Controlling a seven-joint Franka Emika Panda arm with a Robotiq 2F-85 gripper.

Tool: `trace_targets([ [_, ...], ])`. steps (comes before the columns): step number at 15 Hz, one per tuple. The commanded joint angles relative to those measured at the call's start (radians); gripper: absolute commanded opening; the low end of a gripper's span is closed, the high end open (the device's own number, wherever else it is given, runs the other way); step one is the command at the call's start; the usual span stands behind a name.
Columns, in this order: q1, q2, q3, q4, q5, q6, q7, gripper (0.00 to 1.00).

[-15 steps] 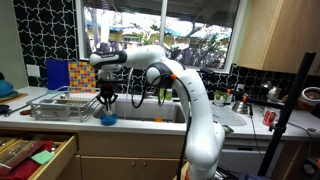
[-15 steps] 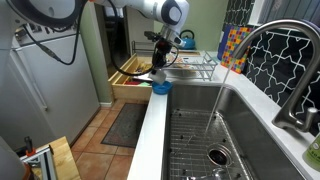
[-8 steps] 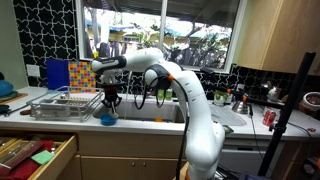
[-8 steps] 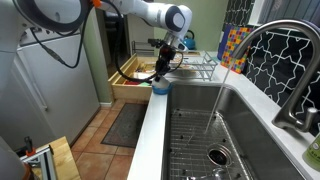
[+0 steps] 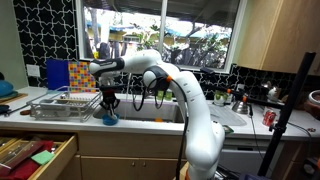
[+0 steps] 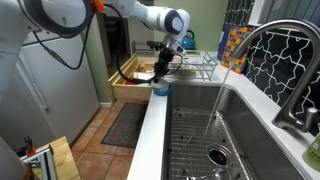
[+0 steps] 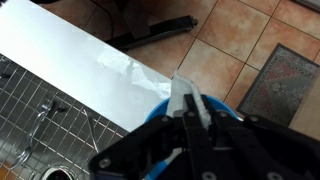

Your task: Rinse the the blue bowl with running water, remove the white sponge from the drawer and use it to wipe the blue bowl

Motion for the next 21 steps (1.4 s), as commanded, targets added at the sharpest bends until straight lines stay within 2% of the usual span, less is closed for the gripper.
trace_targets([
  [1, -0.001, 0.014, 0.011, 0.019, 0.008, 0.002, -0.038, 0.02],
  [5, 0.004, -0.004, 0.019, 0.020, 0.010, -0.022, -0.043, 0.02],
  [11, 0.042, -0.122, 0.002, -0.039, -0.026, -0.013, 0.098, 0.02],
  [17, 0.087, -0.212, -0.021, -0.124, -0.243, -0.116, 0.253, 0.02],
  [20, 0.085, -0.237, -0.026, -0.201, -0.315, -0.145, 0.349, 0.02],
  [21, 0.076, -0.243, -0.019, -0.230, -0.315, -0.126, 0.341, 0.02],
])
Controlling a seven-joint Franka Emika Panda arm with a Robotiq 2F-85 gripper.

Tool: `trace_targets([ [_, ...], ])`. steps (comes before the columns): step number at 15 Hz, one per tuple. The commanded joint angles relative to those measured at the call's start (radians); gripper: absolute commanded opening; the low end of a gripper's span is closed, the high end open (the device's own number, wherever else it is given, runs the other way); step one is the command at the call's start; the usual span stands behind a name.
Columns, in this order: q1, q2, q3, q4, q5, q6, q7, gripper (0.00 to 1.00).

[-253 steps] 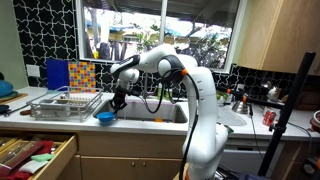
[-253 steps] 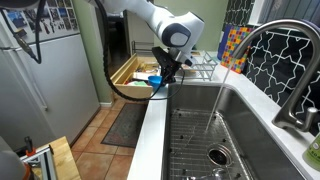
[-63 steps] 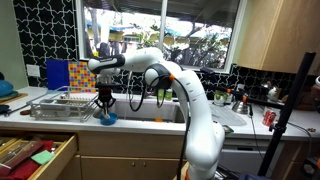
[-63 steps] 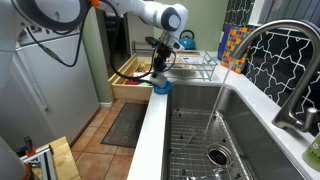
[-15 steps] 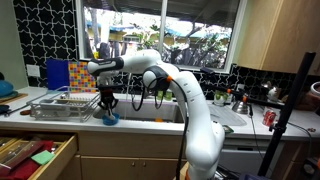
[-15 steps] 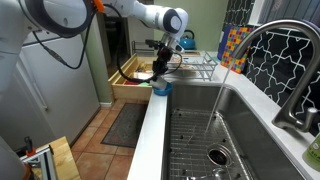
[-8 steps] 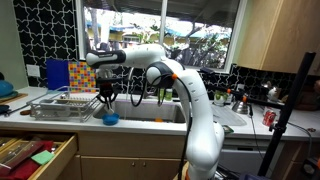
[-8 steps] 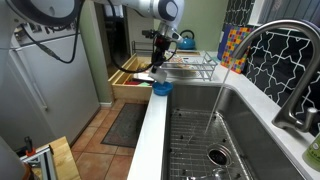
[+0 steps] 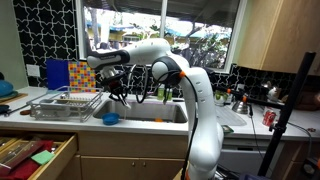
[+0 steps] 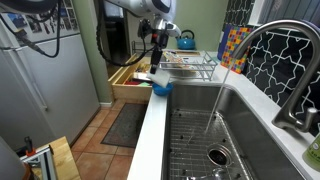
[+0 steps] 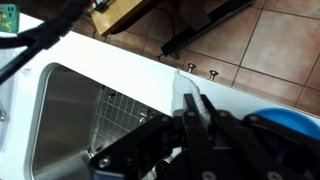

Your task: Rinse the the blue bowl with running water, remove the white sponge from the drawer and use it to wipe the blue bowl

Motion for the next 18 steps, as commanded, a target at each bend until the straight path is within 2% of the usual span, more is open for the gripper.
trace_targets([
  [1, -0.022, -0.051, 0.011, -0.146, 0.029, 0.044, -0.013, 0.02],
  [2, -0.009, -0.051, 0.006, -0.171, -0.005, 0.055, 0.025, 0.02],
  [7, -0.010, -0.097, 0.014, -0.310, -0.004, 0.180, 0.032, 0.02],
  [12, -0.015, -0.147, 0.012, -0.440, -0.054, 0.266, 0.047, 0.02],
  [18, -0.044, -0.193, 0.009, -0.574, -0.035, 0.482, 0.098, 0.02],
])
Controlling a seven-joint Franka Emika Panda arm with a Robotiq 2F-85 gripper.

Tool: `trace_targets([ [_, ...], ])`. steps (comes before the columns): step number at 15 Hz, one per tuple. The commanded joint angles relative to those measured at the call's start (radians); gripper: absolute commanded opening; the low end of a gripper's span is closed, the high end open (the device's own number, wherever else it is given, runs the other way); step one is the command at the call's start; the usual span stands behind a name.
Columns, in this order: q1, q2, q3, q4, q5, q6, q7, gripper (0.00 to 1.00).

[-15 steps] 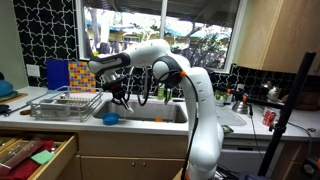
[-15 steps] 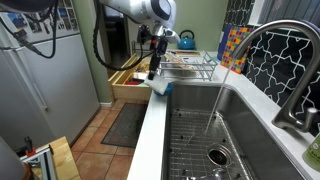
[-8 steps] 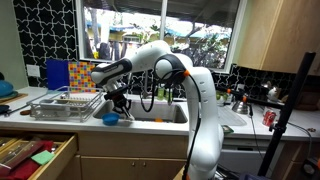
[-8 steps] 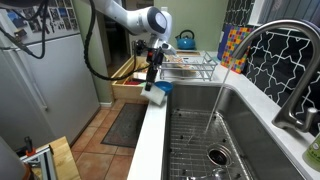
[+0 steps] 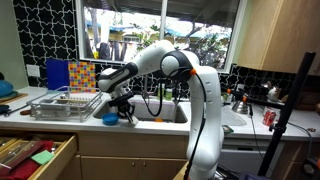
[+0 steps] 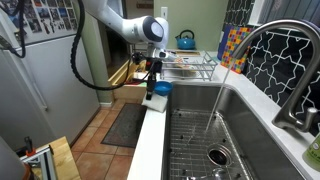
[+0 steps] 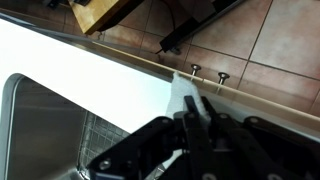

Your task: Rinse the the blue bowl with running water, remove the white sponge from the drawer and use it to wipe the blue bowl

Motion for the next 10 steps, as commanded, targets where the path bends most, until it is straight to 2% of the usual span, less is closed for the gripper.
trace_targets([
  [1, -0.023, -0.061, 0.002, -0.115, 0.003, 0.123, 0.029, 0.06],
  [2, -0.026, -0.066, 0.003, -0.130, 0.003, 0.147, 0.032, 0.34],
  [4, -0.032, -0.077, 0.005, -0.150, 0.013, 0.181, 0.032, 0.40],
  [10, -0.043, -0.127, 0.009, -0.178, 0.032, 0.226, 0.009, 0.86],
])
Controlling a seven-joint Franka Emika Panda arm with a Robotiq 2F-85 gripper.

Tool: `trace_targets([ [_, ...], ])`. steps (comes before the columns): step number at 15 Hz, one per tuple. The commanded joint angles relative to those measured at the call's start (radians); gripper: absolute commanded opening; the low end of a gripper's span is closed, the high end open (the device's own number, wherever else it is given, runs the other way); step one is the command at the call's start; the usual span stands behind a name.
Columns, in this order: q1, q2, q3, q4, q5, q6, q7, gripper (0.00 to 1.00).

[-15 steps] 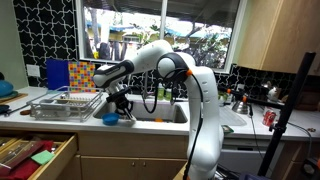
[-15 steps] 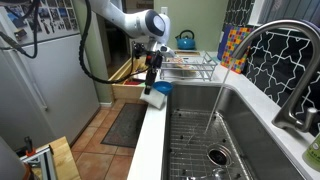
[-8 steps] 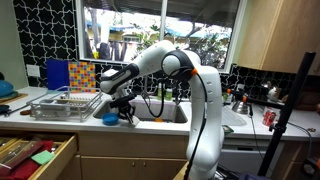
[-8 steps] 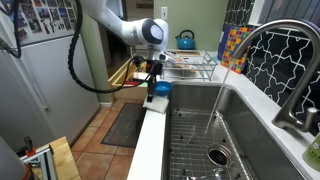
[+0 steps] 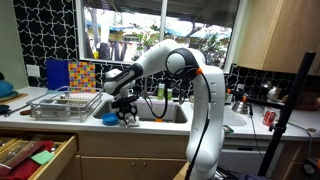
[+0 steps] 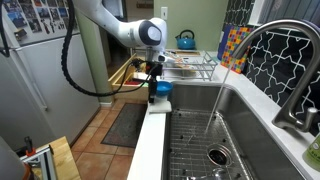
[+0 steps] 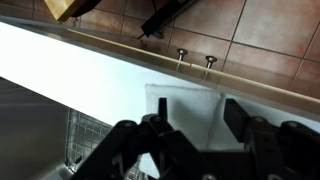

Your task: Rinse the the blue bowl with running water, remove the white sponge from the drawer and use it to wipe the blue bowl

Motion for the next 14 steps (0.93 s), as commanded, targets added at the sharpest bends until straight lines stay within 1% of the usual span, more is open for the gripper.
trace_targets([
  [1, -0.019, -0.058, 0.010, -0.051, 0.036, 0.039, -0.019, 0.93],
  [2, -0.020, -0.063, 0.012, -0.051, 0.044, 0.035, -0.026, 0.99],
  [3, -0.021, -0.068, 0.013, -0.052, 0.053, 0.035, -0.032, 1.00],
  [5, -0.023, -0.088, 0.016, -0.048, 0.086, 0.023, -0.056, 1.00],
  [7, -0.021, -0.124, 0.017, -0.054, 0.047, 0.048, -0.057, 1.00],
  [10, -0.028, -0.190, 0.017, -0.042, 0.024, 0.076, -0.065, 0.99],
  [14, -0.046, -0.257, 0.022, 0.004, 0.054, 0.107, -0.053, 1.00],
])
